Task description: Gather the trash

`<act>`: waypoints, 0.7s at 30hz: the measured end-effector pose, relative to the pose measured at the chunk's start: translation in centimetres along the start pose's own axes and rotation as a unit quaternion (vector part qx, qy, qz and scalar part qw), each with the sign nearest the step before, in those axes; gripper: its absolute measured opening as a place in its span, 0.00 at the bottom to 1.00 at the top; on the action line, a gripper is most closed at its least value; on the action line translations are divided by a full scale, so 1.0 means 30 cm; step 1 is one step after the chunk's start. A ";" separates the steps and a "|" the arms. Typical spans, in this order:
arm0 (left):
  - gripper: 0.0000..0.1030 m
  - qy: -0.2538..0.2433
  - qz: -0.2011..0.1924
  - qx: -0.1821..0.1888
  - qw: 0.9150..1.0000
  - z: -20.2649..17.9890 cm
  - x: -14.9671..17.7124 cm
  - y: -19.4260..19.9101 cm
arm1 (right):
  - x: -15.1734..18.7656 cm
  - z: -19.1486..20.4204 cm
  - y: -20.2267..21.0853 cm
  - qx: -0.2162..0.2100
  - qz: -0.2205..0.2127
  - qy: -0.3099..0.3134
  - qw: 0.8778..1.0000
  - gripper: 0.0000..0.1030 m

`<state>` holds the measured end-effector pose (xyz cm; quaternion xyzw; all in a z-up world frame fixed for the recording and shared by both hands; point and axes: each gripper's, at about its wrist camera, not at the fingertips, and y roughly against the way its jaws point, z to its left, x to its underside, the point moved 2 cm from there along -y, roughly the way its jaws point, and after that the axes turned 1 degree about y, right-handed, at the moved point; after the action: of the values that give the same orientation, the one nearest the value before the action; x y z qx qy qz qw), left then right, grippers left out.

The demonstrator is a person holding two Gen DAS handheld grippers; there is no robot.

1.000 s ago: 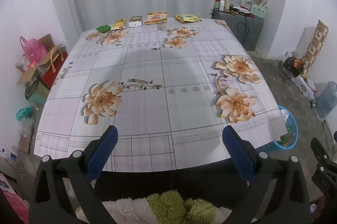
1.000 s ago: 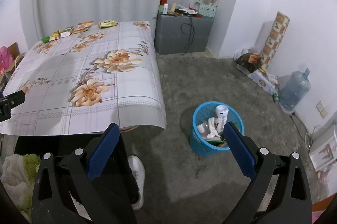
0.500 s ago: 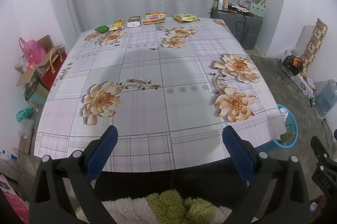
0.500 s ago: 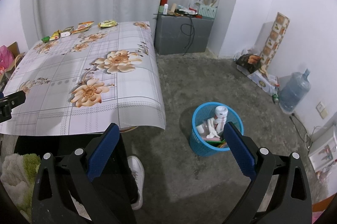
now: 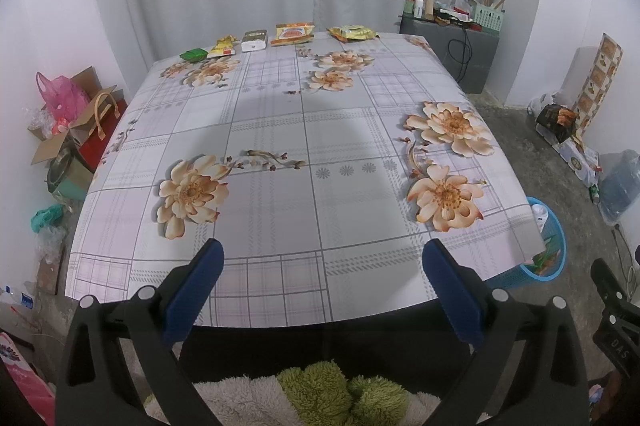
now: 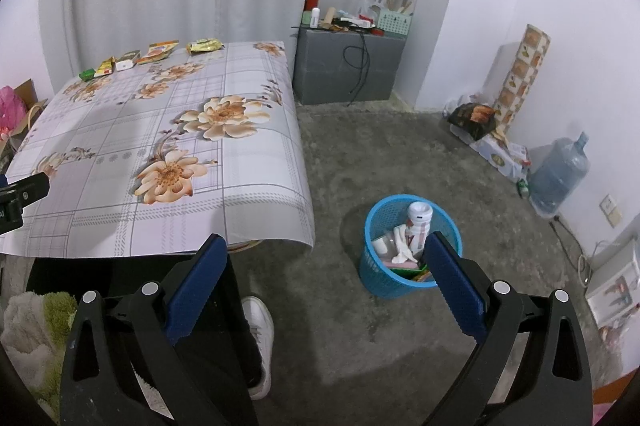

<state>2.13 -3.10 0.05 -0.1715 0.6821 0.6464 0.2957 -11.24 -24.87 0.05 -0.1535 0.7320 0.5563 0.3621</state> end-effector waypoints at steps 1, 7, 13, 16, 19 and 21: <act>0.95 0.000 0.000 0.000 1.000 0.000 0.001 0.000 | 0.000 -0.001 0.000 -0.001 0.000 0.000 1.000 0.92; 0.95 0.000 0.000 0.000 1.000 -0.001 0.001 -0.001 | 0.001 0.000 0.000 0.001 0.001 -0.001 1.000 0.92; 0.95 -0.002 0.001 0.000 1.000 -0.004 0.003 -0.003 | 0.000 0.000 0.000 0.000 0.000 0.000 1.000 0.92; 0.95 -0.004 0.001 0.000 1.000 -0.006 0.005 -0.003 | -0.001 0.003 0.000 0.000 0.000 0.000 1.000 0.92; 0.95 -0.003 0.001 0.000 1.000 -0.008 0.005 -0.003 | 0.000 0.001 0.001 0.000 0.002 -0.001 1.000 0.92; 0.95 -0.003 0.002 -0.001 1.000 -0.008 0.006 -0.003 | -0.001 0.004 0.001 0.001 0.000 0.000 1.000 0.92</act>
<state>2.01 -3.34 -0.15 -0.1679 0.6812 0.6480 0.2965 -11.20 -24.75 0.08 -0.1527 0.7328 0.5555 0.3621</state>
